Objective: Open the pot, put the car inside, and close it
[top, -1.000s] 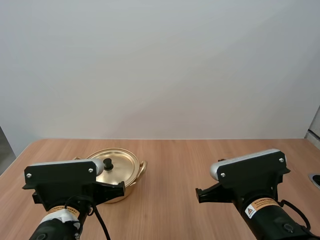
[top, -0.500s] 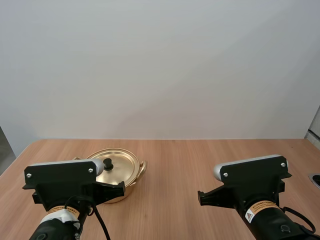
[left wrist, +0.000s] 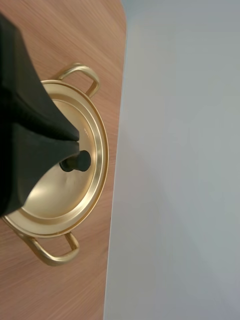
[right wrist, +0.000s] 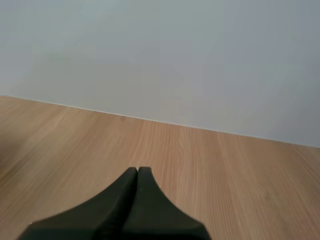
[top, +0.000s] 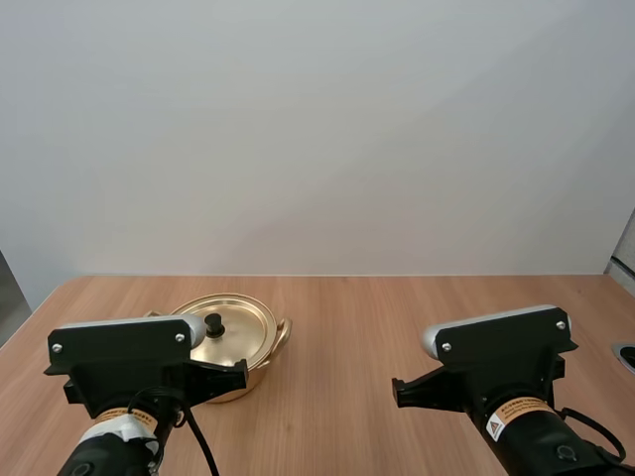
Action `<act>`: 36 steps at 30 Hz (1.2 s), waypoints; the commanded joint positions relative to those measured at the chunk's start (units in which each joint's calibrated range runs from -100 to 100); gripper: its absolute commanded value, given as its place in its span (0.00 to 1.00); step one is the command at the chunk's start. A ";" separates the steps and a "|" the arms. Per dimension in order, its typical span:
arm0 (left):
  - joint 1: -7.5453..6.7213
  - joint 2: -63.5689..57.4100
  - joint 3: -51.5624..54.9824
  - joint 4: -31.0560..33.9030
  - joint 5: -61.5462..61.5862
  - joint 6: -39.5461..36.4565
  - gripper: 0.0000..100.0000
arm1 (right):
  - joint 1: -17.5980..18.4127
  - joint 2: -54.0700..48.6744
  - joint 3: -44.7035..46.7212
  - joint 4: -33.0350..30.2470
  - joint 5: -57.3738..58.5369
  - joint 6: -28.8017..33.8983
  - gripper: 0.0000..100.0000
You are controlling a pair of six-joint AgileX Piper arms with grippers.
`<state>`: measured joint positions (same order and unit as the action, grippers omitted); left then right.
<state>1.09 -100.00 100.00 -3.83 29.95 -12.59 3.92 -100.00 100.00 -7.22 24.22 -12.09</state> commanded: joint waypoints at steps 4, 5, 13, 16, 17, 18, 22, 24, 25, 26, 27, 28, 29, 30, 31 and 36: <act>0.00 0.00 0.00 0.04 -0.02 0.05 0.00 | 0.01 0.00 0.00 3.99 5.91 -1.33 0.00; 0.00 0.00 0.00 0.04 -0.02 0.05 0.00 | 0.01 0.00 0.00 4.03 6.98 -1.31 0.00; 0.00 0.00 0.00 0.04 -0.02 0.05 0.00 | 0.01 0.00 0.00 8.07 7.01 -0.95 0.00; 0.00 0.00 0.00 0.04 -0.02 0.05 0.00 | 0.01 0.00 0.00 9.09 7.01 -0.95 0.00; 0.00 0.00 0.00 0.04 -0.02 0.05 0.00 | 0.01 0.00 0.00 9.09 7.01 -0.95 0.00; 0.00 0.00 0.00 0.04 -0.02 0.05 0.00 | 0.01 0.00 0.00 9.09 7.01 -0.95 0.00; 0.00 0.00 0.00 0.04 -0.02 0.05 0.00 | 0.01 0.00 0.00 9.09 7.01 -0.95 0.00; 0.00 0.00 0.00 0.04 -0.02 0.05 0.00 | 0.01 0.00 0.00 9.09 7.01 -0.95 0.00; 0.00 0.00 0.00 0.04 -0.02 0.05 0.00 | 0.01 0.00 0.00 9.09 7.01 -0.95 0.00; 0.00 0.00 0.00 0.04 -0.02 0.05 0.00 | 0.01 0.00 0.00 9.09 7.01 -0.95 0.00; 0.00 0.00 0.00 0.04 -0.02 0.05 0.00 | 0.01 0.00 0.00 9.09 7.01 -0.95 0.00; 0.00 0.00 0.00 0.04 -0.02 0.05 0.00 | 0.01 0.00 0.00 9.09 7.01 -0.95 0.00; 0.00 0.00 0.00 0.04 -0.02 0.05 0.00 | 0.01 0.00 0.00 9.09 7.01 -0.95 0.00; 0.00 0.00 0.00 0.04 -0.02 0.05 0.00 | 0.01 0.00 0.00 8.99 7.01 -0.95 0.00; 0.00 0.00 0.00 0.04 -0.02 0.05 0.00 | 0.01 0.00 0.00 8.87 7.01 -0.95 0.00; 0.00 0.00 0.00 0.04 -0.02 0.05 0.00 | 0.01 0.00 0.00 5.00 7.01 -0.95 0.00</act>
<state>1.09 -100.00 100.00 -3.83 29.95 -12.59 3.92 -100.00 100.00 0.00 31.21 -13.04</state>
